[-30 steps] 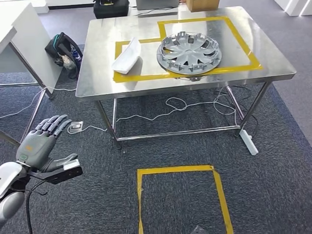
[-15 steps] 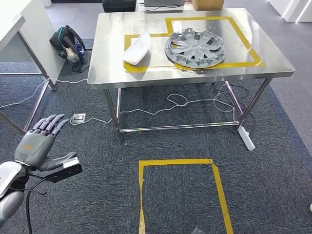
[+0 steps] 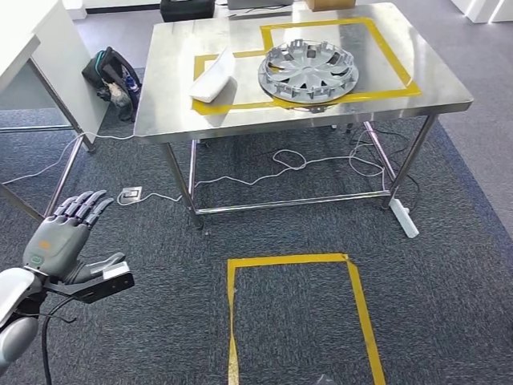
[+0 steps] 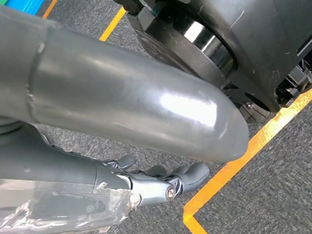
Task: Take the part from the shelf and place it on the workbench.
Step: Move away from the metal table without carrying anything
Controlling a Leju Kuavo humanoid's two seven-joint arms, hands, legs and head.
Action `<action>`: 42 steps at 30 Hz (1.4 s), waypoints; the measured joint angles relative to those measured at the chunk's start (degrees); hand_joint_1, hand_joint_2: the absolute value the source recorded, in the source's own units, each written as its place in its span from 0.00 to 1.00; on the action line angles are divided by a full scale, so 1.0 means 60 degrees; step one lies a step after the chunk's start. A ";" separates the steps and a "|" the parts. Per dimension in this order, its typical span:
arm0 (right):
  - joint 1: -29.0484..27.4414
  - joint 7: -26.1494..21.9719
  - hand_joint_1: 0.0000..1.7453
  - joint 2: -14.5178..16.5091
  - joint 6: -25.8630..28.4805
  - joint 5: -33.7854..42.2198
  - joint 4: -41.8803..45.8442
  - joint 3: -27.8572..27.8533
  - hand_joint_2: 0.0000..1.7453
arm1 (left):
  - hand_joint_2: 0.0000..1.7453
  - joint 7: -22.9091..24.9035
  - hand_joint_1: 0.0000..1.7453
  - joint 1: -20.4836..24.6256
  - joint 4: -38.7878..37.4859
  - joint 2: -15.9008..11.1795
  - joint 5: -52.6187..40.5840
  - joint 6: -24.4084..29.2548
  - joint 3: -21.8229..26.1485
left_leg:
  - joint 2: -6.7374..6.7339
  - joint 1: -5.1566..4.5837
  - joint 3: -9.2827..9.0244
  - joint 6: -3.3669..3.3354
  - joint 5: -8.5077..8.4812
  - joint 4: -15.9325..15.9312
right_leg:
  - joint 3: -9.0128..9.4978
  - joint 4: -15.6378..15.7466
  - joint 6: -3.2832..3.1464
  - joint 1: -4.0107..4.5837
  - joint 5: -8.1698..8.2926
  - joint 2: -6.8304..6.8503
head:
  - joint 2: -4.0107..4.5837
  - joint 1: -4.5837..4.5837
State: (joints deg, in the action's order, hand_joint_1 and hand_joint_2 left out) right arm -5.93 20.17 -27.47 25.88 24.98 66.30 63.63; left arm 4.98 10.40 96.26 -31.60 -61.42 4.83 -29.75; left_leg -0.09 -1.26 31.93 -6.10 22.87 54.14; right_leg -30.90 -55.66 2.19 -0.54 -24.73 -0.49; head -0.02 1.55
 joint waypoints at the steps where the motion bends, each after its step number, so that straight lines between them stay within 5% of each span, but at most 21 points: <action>1: 0.0000 0.0000 0.00 0.0000 0.0000 0.0000 0.0001 0.0003 0.00 | 0.00 0.0000 0.00 -0.0001 0.0000 -0.0001 0.0000 0.0000 0.0000 | 0.0000 0.0004 0.0005 0.0018 -0.0010 -0.0014 | -0.0012 -0.0001 -0.0024 0.0014 0.0011 0.0000 | 0.0000 0.0000; 3: 0.0001 0.0000 0.00 0.0000 0.0000 0.0000 0.0004 0.0010 0.00 | 0.00 0.0000 0.00 -0.0004 0.0000 -0.0001 0.0000 0.0000 0.0000 | 0.0001 0.0027 0.0019 0.0164 -0.0063 -0.0050 | -0.0042 -0.0003 -0.0074 0.0043 0.0037 0.0001 | 0.0000 0.0001; 6: 0.0002 0.0000 0.00 -0.0003 0.0000 0.0000 0.0009 0.0023 0.00 | 0.00 0.0000 0.00 -0.0007 0.0000 -0.0001 0.0000 0.0000 0.0000 | 0.0001 0.0094 0.0026 0.0792 -0.0177 -0.0157 | -0.0102 -0.0006 -0.0127 0.0071 0.0082 0.0005 | 0.0000 0.0005; 8: 0.0002 0.0000 0.00 -0.0003 0.0000 0.0000 0.0009 0.0031 0.00 | 0.00 0.0000 0.00 -0.0007 0.0000 -0.0001 0.0000 0.0000 0.0000 | 0.0001 0.0116 0.0041 0.1044 -0.0220 -0.0199 | -0.0138 -0.0007 -0.0134 0.0070 0.0113 0.0006 | 0.0001 0.0006; 14: 0.0013 0.0032 0.00 -0.0004 0.0019 -0.0088 0.0014 0.0067 0.00 | 0.00 0.0008 0.00 -0.0016 0.0000 -0.0004 -0.0016 0.0000 0.0004 | 0.0002 0.0091 0.0071 0.1037 -0.0238 -0.0196 | -0.0159 0.0005 -0.0100 0.0033 0.0177 0.0005 | 0.0000 0.0007; 18: 0.0080 0.0230 0.00 -0.0004 0.0110 -0.0422 0.0018 0.0129 0.00 | 0.00 0.0034 0.00 -0.0079 0.0004 -0.0025 -0.0080 -0.0003 0.0062 | 0.0000 0.0026 0.0078 0.1015 -0.0198 -0.0188 | -0.0169 0.0013 0.0015 -0.0050 0.0193 0.0005 | 0.0000 0.0005; 25: 0.0171 0.0509 0.00 -0.0012 0.0210 -0.0797 0.0107 0.0201 0.00 | 0.00 0.0210 0.00 -0.0206 0.0165 -0.0183 -0.0119 -0.0087 0.0276 | 0.0036 -0.0070 0.0009 0.0770 -0.0272 -0.0458 | -0.0137 0.0140 0.0247 -0.0162 0.0270 0.0141 | 0.0000 -0.0004; 28: 0.0127 0.0647 0.00 -0.0058 0.0298 -0.0862 0.0149 0.0214 0.00 | 0.00 0.0413 0.00 -0.0649 0.0241 -0.0340 -0.0046 -0.0113 0.0580 | 0.0119 0.0093 -0.0069 0.0657 -0.0751 -0.0824 | -0.0564 -0.0933 0.0311 -0.0112 -0.0599 0.0116 | 0.0000 0.0062; 30: 0.0069 0.0701 0.00 -0.0087 0.0369 -0.0864 0.0156 0.0221 0.00 | 0.00 0.0405 0.00 -0.1092 0.0246 -0.0405 0.0004 -0.0037 0.0817 | 0.0193 0.0153 0.0079 0.0714 -0.0808 -0.0762 | -0.0986 -0.2128 0.0380 -0.0127 -0.1335 0.0111 | 0.0000 0.0087; 31: 0.0033 0.0704 0.00 -0.0102 0.0398 -0.0860 0.0158 0.0228 0.00 | 0.00 0.0394 0.00 -0.1284 0.0247 -0.0419 0.0014 -0.0002 0.0912 | 0.0259 0.0180 0.0190 0.0749 -0.0826 -0.0700 | -0.1045 -0.2391 0.0414 -0.0130 -0.1461 0.0110 | 0.0000 0.0084; 32: 0.0001 0.0703 0.00 -0.0116 0.0433 -0.0845 0.0161 0.0238 0.00 | 0.00 0.0386 0.00 -0.1467 0.0250 -0.0420 0.0014 0.0026 0.1016 | 0.0345 0.0216 0.0309 0.0797 -0.0843 -0.0613 | -0.0922 -0.2284 0.0448 -0.0135 -0.1408 0.0104 | 0.0000 0.0088; 35: -0.0090 0.0695 0.00 -0.0160 0.0599 -0.0722 0.0217 0.0270 0.00 | 0.00 0.0394 0.00 -0.2143 0.0333 -0.0422 0.0006 0.0095 0.1384 | 0.0625 0.0315 0.0623 0.1053 -0.0826 -0.0228 | 0.0168 -0.0625 0.0565 -0.0173 -0.0837 -0.0246 | 0.0000 0.0102; 38: -0.0236 0.0689 0.00 -0.0199 0.0787 -0.0514 0.0316 0.0321 0.00 | 0.00 0.0443 0.00 -0.2784 0.0462 -0.0441 0.0006 0.0218 0.1782 | 0.0835 0.0290 0.0773 0.1211 -0.0801 0.0056 | 0.0378 -0.0346 0.0286 -0.0147 -0.0802 -0.0461 | 0.0003 0.0016; 40: -0.0307 0.0684 0.00 -0.0220 0.0848 -0.0423 0.0350 0.0358 0.00 | 0.00 0.0484 0.00 -0.3106 0.0492 -0.0467 0.0010 0.0299 0.2004 | 0.0883 0.0300 0.0854 0.1238 -0.0797 0.0135 | 0.0377 -0.0450 0.0088 -0.0138 -0.0803 -0.0227 | 0.0005 -0.0043; 42: -0.0352 0.0660 0.00 -0.0230 0.0888 -0.0357 0.0388 0.0381 0.00 | 0.00 0.0515 0.00 -0.3394 0.0527 -0.0491 0.0025 0.0353 0.2167 | 0.0575 0.0294 0.1128 0.1272 -0.0422 0.0665 | 0.0367 -0.0478 -0.0043 -0.0124 -0.0760 -0.0008 | 0.0005 -0.0092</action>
State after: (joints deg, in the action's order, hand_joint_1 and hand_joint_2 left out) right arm -8.04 24.14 -28.86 31.21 22.84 68.63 65.91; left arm 8.08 -9.97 99.42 -34.54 -61.27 6.95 -16.75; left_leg 3.36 0.50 38.70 1.53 20.33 58.13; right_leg -28.70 -58.52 1.93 -1.28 -29.29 -0.54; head 0.01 0.99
